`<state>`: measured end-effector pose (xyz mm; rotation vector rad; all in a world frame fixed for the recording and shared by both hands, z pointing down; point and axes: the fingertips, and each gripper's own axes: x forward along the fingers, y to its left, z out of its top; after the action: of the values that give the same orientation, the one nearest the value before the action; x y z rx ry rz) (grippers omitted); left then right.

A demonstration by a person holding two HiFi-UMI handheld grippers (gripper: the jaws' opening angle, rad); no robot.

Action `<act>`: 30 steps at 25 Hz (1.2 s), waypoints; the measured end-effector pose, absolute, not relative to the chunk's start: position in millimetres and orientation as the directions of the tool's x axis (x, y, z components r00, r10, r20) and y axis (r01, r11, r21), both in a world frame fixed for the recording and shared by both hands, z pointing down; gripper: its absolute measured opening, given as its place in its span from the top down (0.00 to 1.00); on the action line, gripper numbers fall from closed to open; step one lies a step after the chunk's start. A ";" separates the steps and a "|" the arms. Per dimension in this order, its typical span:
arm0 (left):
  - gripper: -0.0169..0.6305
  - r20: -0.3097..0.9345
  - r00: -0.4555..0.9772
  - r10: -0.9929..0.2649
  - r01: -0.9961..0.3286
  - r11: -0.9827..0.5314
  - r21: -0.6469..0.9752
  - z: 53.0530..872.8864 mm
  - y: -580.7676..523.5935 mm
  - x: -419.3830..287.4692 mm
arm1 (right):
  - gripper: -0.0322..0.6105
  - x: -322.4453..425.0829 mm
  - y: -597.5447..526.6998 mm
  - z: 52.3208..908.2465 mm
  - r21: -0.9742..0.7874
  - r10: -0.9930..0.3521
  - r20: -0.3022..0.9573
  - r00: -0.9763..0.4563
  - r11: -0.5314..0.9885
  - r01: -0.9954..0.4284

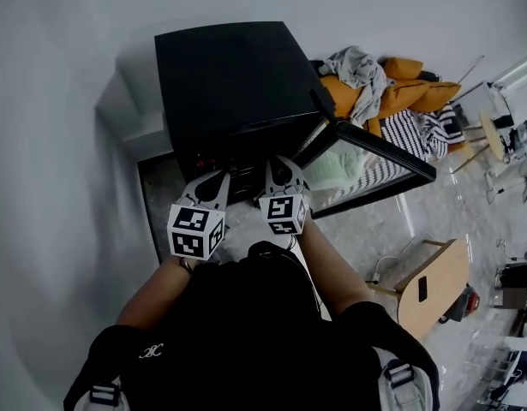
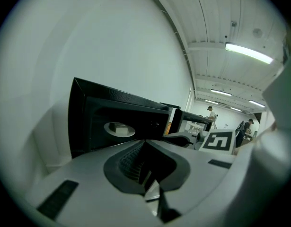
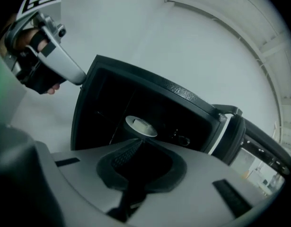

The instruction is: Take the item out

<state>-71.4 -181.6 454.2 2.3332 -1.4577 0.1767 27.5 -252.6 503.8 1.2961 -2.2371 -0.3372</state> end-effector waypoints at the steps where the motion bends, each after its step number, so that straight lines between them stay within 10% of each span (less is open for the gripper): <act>1: 0.96 0.306 0.449 -0.839 -0.888 -0.383 0.254 456.3 -181.9 -72.9 | 0.93 27.9 -257.7 508.4 0.487 -0.858 0.324 -0.398 0.512 -0.707; 14: 0.96 0.335 0.379 -0.863 -0.919 -0.307 0.248 465.9 -203.5 -86.2 | 0.60 22.1 -342.7 586.2 0.800 -0.873 0.438 -0.215 0.488 -0.350; 30: 0.96 0.355 0.357 -0.864 -0.928 -0.284 0.241 469.6 -214.4 -87.7 | 0.58 22.9 -378.4 583.7 0.871 -0.927 0.336 -0.168 0.373 -0.319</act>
<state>-87.7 -214.4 469.6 2.2230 -1.5655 0.2160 22.9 -378.4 583.7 1.1123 -1.6959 -0.8128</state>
